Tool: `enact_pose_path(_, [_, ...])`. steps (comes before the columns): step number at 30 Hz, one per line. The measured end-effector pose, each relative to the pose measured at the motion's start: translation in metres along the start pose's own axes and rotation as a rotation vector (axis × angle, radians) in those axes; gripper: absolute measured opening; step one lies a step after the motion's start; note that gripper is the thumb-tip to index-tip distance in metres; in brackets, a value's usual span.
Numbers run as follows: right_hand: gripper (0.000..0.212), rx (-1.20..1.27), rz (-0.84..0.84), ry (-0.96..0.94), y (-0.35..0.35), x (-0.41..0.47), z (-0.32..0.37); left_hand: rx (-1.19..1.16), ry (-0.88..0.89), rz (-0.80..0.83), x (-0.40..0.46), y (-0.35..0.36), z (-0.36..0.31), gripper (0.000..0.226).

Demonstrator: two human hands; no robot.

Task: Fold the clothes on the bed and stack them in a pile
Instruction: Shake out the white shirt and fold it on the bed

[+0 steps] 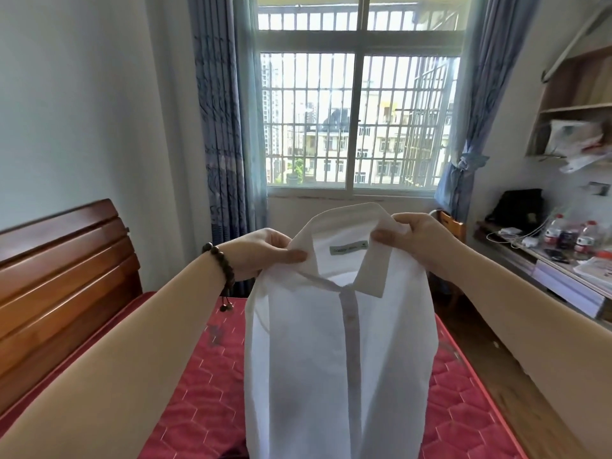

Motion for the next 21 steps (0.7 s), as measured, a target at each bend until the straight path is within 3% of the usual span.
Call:
enact_pose_path(3, [0.029,0.013,-0.016,-0.016,0.002,0.002,0.0,-0.127,0.033,0.023,0.002,0.001,0.004,0.037])
enact_pose_path(6, [0.029,-0.019,-0.05,-0.061,0.006,0.006,0.002,-0.204,0.045,-0.094,0.005,0.004,0.003,0.042])
enact_pose_path(9, [0.025,-0.108,-0.128,-0.112,0.011,0.008,0.0,-0.068,0.044,-0.286,0.006,0.009,0.0,0.05])
enact_pose_path(12, [0.028,-0.21,-0.245,-0.126,0.014,0.009,-0.002,-0.006,-0.006,-0.322,0.005,0.016,0.0,0.055])
enact_pose_path(18, [0.041,-0.143,-0.365,-0.114,0.025,0.007,-0.007,-0.511,-0.13,-0.23,0.01,0.033,0.007,0.023])
enact_pose_path(21, [0.042,-0.168,-0.358,-0.149,0.034,0.002,-0.008,-0.612,-0.13,-0.372,0.019,0.038,0.011,0.017])
Point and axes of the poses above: each hand's wrist, its own x-axis towards the middle knuckle, its own y-axis out of the palm, z = x × y, the point moved 2 cm from there along x, towards the middle knuckle, and after that the axes turned 9 degrees about -y, right-handed, at the moved point
